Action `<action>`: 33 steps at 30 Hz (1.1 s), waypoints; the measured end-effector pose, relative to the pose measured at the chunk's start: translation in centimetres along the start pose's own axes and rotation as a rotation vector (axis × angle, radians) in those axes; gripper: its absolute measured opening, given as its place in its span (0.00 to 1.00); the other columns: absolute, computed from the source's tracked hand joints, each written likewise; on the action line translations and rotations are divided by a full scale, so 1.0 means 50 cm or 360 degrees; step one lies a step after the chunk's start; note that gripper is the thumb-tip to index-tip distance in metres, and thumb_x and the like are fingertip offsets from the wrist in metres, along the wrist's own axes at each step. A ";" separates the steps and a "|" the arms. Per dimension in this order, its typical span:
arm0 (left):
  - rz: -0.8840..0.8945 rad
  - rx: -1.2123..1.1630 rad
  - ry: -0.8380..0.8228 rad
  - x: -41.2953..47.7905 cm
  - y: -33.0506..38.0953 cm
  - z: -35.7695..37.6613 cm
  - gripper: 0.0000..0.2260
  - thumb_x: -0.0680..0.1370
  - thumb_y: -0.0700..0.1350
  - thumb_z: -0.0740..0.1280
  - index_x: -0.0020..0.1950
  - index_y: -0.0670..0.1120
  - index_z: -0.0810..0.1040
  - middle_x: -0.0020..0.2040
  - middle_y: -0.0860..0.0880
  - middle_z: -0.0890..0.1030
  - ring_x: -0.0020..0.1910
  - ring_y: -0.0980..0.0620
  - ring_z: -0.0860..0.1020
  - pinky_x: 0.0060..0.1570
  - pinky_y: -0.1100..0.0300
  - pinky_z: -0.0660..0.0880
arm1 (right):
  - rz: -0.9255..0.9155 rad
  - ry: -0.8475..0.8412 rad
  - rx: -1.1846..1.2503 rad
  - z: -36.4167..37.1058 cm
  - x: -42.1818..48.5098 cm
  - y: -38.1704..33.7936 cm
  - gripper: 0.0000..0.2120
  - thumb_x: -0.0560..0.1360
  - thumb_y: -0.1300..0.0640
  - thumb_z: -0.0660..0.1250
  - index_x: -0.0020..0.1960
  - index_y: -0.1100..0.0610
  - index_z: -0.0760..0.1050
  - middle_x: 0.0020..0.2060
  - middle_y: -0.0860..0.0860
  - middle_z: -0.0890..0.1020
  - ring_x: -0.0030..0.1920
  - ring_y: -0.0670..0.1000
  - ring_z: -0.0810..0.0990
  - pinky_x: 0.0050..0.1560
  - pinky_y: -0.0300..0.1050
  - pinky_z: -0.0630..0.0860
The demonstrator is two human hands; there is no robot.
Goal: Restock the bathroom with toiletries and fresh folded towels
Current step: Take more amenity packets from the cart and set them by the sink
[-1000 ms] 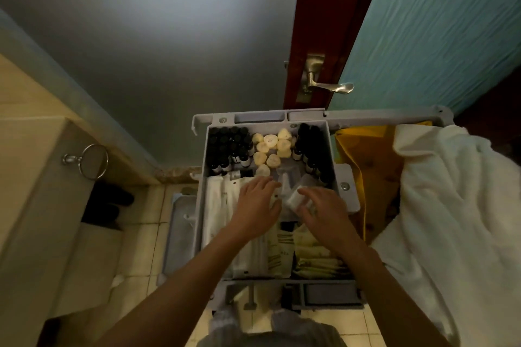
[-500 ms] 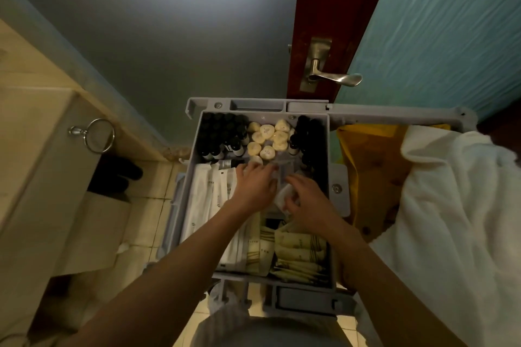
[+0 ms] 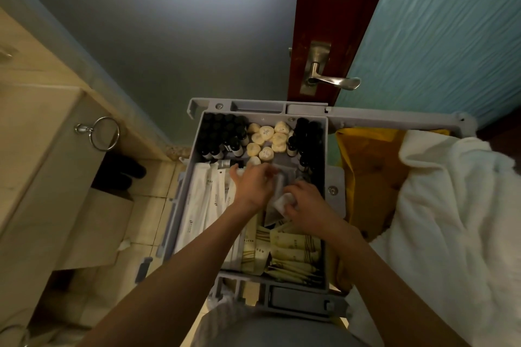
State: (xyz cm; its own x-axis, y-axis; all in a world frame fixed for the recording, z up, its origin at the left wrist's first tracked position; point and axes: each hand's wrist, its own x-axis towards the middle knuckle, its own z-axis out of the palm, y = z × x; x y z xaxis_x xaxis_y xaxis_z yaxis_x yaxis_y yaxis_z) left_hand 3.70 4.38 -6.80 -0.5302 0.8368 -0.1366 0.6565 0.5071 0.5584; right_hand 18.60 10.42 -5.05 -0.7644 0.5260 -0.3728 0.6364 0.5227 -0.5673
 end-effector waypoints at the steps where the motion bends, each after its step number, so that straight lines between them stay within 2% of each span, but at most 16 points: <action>1: -0.0009 -0.0028 0.0007 -0.005 0.002 -0.002 0.10 0.79 0.43 0.62 0.53 0.54 0.82 0.49 0.58 0.84 0.58 0.57 0.76 0.70 0.45 0.46 | 0.0007 -0.0004 0.0004 0.000 -0.001 0.000 0.17 0.79 0.57 0.60 0.67 0.58 0.71 0.67 0.55 0.68 0.68 0.54 0.63 0.64 0.43 0.62; 4: -0.0030 -0.0091 0.0022 -0.015 0.010 -0.002 0.09 0.79 0.44 0.63 0.52 0.53 0.82 0.49 0.58 0.84 0.56 0.58 0.77 0.71 0.46 0.45 | 0.0008 -0.0017 -0.0001 -0.001 -0.007 -0.002 0.17 0.79 0.56 0.60 0.67 0.57 0.71 0.67 0.55 0.68 0.68 0.54 0.63 0.63 0.42 0.62; 7: -0.0048 -0.0187 0.0079 -0.023 0.017 -0.003 0.06 0.78 0.44 0.65 0.50 0.52 0.81 0.46 0.57 0.83 0.52 0.58 0.79 0.71 0.48 0.48 | 0.0015 -0.0001 0.0012 -0.004 -0.015 -0.004 0.18 0.80 0.56 0.60 0.68 0.57 0.70 0.68 0.54 0.67 0.69 0.54 0.62 0.64 0.42 0.61; 12: 0.0017 -0.0364 0.0268 -0.031 0.006 -0.019 0.10 0.77 0.39 0.65 0.45 0.55 0.78 0.38 0.59 0.79 0.43 0.59 0.79 0.68 0.45 0.64 | -0.0035 0.0046 0.0020 -0.004 -0.029 -0.005 0.17 0.80 0.56 0.61 0.68 0.56 0.71 0.67 0.53 0.69 0.67 0.53 0.64 0.60 0.40 0.62; 14: -0.0028 -0.0414 0.0278 -0.032 0.000 -0.034 0.13 0.77 0.38 0.65 0.43 0.57 0.79 0.37 0.60 0.79 0.41 0.58 0.79 0.58 0.46 0.74 | -0.0047 0.0062 0.0028 -0.005 -0.034 -0.006 0.18 0.80 0.55 0.61 0.69 0.55 0.71 0.67 0.53 0.70 0.66 0.53 0.65 0.62 0.42 0.65; 16: -0.0119 -0.0492 0.0190 -0.037 -0.002 -0.046 0.14 0.77 0.37 0.63 0.43 0.55 0.82 0.39 0.58 0.81 0.39 0.57 0.80 0.50 0.50 0.78 | -0.0059 0.0067 0.0027 -0.006 -0.041 -0.009 0.18 0.80 0.55 0.61 0.69 0.55 0.72 0.66 0.53 0.71 0.67 0.53 0.65 0.64 0.45 0.67; 18: -0.0164 -0.0522 0.0156 -0.044 -0.006 -0.052 0.14 0.78 0.36 0.62 0.46 0.52 0.83 0.43 0.54 0.82 0.40 0.58 0.79 0.47 0.55 0.79 | -0.0057 0.0058 0.0018 -0.010 -0.050 -0.014 0.18 0.80 0.55 0.62 0.69 0.54 0.72 0.66 0.52 0.71 0.67 0.53 0.66 0.65 0.47 0.67; 21: -0.0219 -0.0557 0.0160 -0.056 -0.016 -0.057 0.12 0.80 0.37 0.62 0.51 0.49 0.83 0.53 0.47 0.81 0.42 0.60 0.77 0.39 0.74 0.71 | -0.0053 0.0047 0.0013 -0.014 -0.067 -0.019 0.19 0.80 0.54 0.61 0.70 0.54 0.71 0.68 0.53 0.71 0.68 0.54 0.65 0.66 0.49 0.67; 22: -0.0239 -0.0594 0.0174 -0.062 -0.017 -0.059 0.12 0.80 0.38 0.61 0.52 0.48 0.83 0.54 0.47 0.80 0.42 0.60 0.76 0.38 0.76 0.70 | -0.0052 0.0047 0.0014 -0.014 -0.072 -0.020 0.19 0.80 0.54 0.61 0.70 0.54 0.70 0.69 0.53 0.71 0.68 0.54 0.66 0.65 0.49 0.67; 24: -0.0248 -0.0673 0.0221 -0.076 -0.019 -0.064 0.12 0.80 0.38 0.61 0.54 0.47 0.83 0.56 0.47 0.79 0.44 0.60 0.76 0.41 0.76 0.70 | -0.0055 0.0052 0.0029 -0.009 -0.081 -0.020 0.18 0.80 0.54 0.62 0.70 0.54 0.71 0.67 0.53 0.72 0.65 0.54 0.69 0.61 0.47 0.69; 27: -0.0245 -0.0770 0.0320 -0.100 -0.021 -0.074 0.11 0.80 0.38 0.62 0.54 0.46 0.83 0.55 0.48 0.79 0.50 0.56 0.77 0.50 0.67 0.72 | -0.0057 0.0032 0.0053 0.005 -0.097 -0.018 0.17 0.79 0.54 0.62 0.67 0.53 0.74 0.61 0.53 0.76 0.57 0.52 0.74 0.53 0.45 0.74; 31: -0.0224 -0.0827 0.0347 -0.130 -0.035 -0.088 0.10 0.81 0.39 0.62 0.56 0.45 0.82 0.54 0.50 0.77 0.51 0.59 0.76 0.49 0.72 0.72 | -0.0015 -0.0103 0.0022 0.015 -0.119 -0.013 0.17 0.78 0.56 0.63 0.66 0.52 0.73 0.57 0.51 0.79 0.54 0.50 0.76 0.53 0.48 0.77; 33: -0.0247 -0.0845 0.0365 -0.148 -0.046 -0.090 0.10 0.82 0.40 0.62 0.56 0.45 0.82 0.55 0.49 0.78 0.52 0.57 0.77 0.51 0.66 0.74 | -0.0016 -0.0121 -0.0040 0.021 -0.125 -0.012 0.18 0.77 0.56 0.63 0.66 0.49 0.73 0.58 0.50 0.79 0.54 0.49 0.77 0.51 0.45 0.76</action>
State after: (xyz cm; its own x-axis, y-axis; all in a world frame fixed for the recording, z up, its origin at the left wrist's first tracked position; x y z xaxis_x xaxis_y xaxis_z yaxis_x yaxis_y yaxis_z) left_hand 3.70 -3.91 -3.38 -0.7394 0.6654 -0.1023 0.2357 0.3982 0.8865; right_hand 22.89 6.15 -3.15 -0.7760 0.4684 -0.4224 0.6301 0.5449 -0.5532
